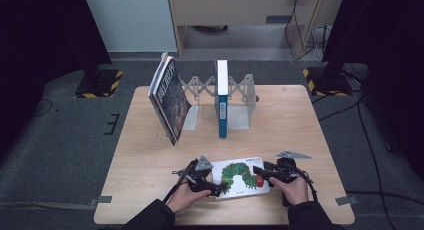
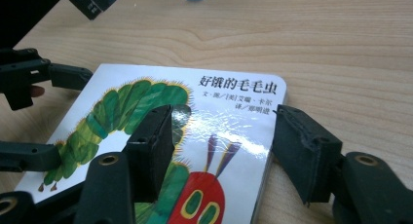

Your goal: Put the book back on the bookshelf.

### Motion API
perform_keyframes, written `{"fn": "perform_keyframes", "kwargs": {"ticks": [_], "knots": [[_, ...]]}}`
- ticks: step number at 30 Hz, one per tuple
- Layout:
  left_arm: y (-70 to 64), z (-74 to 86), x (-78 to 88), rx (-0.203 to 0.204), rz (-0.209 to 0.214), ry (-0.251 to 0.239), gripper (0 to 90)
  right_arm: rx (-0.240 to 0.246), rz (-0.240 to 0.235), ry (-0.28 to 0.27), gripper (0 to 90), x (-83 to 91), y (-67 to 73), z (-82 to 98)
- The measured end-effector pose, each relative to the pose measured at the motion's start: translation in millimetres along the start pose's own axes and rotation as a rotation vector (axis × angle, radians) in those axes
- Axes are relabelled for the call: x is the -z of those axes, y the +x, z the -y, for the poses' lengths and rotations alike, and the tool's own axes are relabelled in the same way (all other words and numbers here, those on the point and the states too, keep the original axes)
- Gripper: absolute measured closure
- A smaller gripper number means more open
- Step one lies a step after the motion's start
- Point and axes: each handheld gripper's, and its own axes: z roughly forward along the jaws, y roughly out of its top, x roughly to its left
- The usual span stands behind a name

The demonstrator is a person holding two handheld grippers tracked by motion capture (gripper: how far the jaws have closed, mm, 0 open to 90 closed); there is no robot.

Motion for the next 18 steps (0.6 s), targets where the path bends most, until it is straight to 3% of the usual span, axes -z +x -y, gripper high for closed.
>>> {"fn": "perform_keyframes", "kwargs": {"ticks": [8, 18], "knots": [[-3.3, 2.8, 3.1, -0.012, 0.015, 0.009, 5.7, 0.035, 0.009, 0.031, 37.8, 0.0, 1.0, 3.0], [-3.2, 3.6, 2.7, -0.010, 0.027, 0.001, 4.7, -0.002, -0.025, -0.007, 37.1, 6.0, 1.8, 0.8]]}}
